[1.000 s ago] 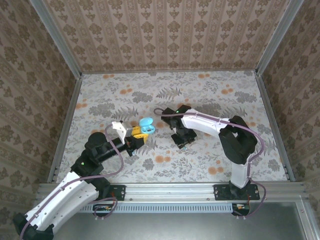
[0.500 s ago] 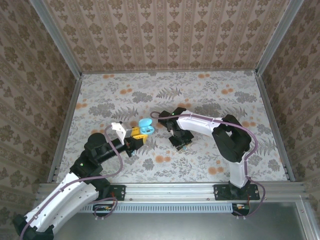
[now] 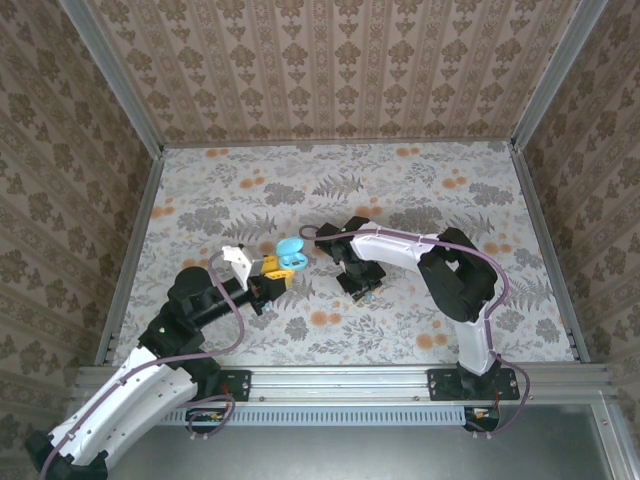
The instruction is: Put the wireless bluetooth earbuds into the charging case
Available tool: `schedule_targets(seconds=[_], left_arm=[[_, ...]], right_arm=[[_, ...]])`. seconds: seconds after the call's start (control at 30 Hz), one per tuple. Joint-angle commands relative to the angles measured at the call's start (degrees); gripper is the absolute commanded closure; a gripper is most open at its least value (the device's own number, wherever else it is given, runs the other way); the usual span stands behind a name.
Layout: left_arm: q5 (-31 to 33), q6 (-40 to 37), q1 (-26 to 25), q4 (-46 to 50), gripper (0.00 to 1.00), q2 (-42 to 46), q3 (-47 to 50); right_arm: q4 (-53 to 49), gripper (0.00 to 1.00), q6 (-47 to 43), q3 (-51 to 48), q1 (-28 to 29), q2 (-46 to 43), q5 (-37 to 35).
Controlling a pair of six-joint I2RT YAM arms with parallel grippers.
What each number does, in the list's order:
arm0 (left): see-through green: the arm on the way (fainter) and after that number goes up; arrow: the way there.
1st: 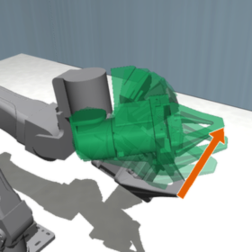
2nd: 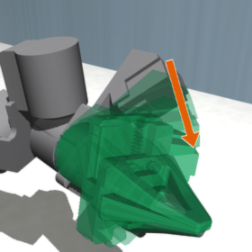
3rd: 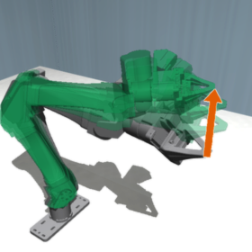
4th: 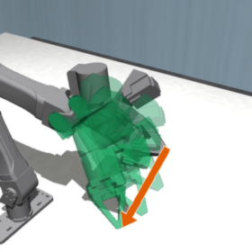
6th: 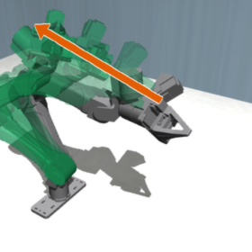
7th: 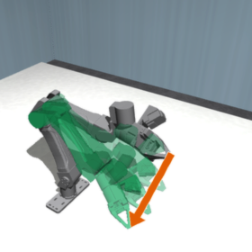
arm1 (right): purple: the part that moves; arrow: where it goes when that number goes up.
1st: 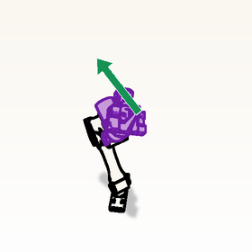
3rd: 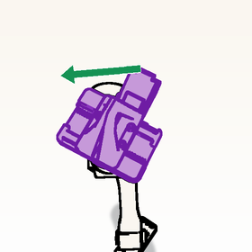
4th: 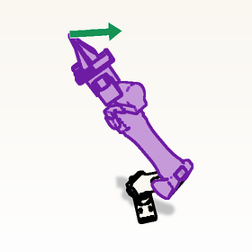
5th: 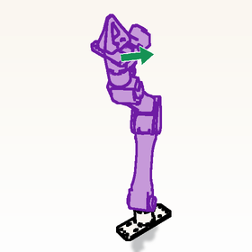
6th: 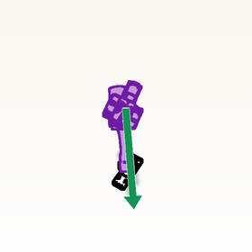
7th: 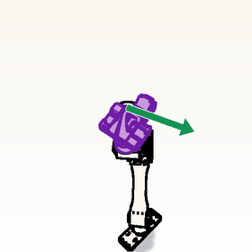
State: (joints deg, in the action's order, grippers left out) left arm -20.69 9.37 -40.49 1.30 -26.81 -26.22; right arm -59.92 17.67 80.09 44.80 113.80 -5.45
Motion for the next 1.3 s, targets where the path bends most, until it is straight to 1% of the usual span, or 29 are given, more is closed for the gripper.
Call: schedule_targets(seconds=[0.0, 0.27, 0.37, 0.53, 0.67, 0.77, 0.97, 1.27], left_arm=[[0.47, -1.02, -0.33, 0.26, 0.82, 0.71, -0.55], [0.38, -0.94, -0.36, 0.8, 0.82, 0.77, -0.98], [0.38, -0.84, -0.37, 0.75, 0.82, 0.76, -0.77], [0.6, -0.82, -0.36, 0.55, 0.82, 0.74, -0.77], [0.78, -1.23, -0.38, 0.61, 0.82, 0.55, -1.15], [0.82, -1.22, -0.36, -0.2, 0.82, 0.18, -1.12], [-0.65, -0.09, -0.4, -6.34, 0.82, -2.15, -0.15], [-1.95, -2.74, -1.12, -16.36, 0.82, -6.03, 0.68]], right_arm=[[0.23, 0.7, -1.07, -0.2, 0.16, 1.17, -1.67], [0.9, 0.71, -1.68, -0.97, -0.22, 2.53, -1.33], [1.01, 0.73, -1.74, -1.25, -0.34, 2.6, -1.25], [1.42, 0.8, -1.68, -2.06, -1.13, 2.01, -0.75], [3.46, 0.82, -0.76, -4.15, -2.77, -0.87, 2.52], [5.49, 0.84, 0.93, -6.29, -4.4, -5.35, 5.47], [12.18, 0.85, 9.33, -11.1, -6.12, -20.78, 12.88], [24.48, 0.85, 20.47, -17.8, -5.87, -47.67, 14.85]])
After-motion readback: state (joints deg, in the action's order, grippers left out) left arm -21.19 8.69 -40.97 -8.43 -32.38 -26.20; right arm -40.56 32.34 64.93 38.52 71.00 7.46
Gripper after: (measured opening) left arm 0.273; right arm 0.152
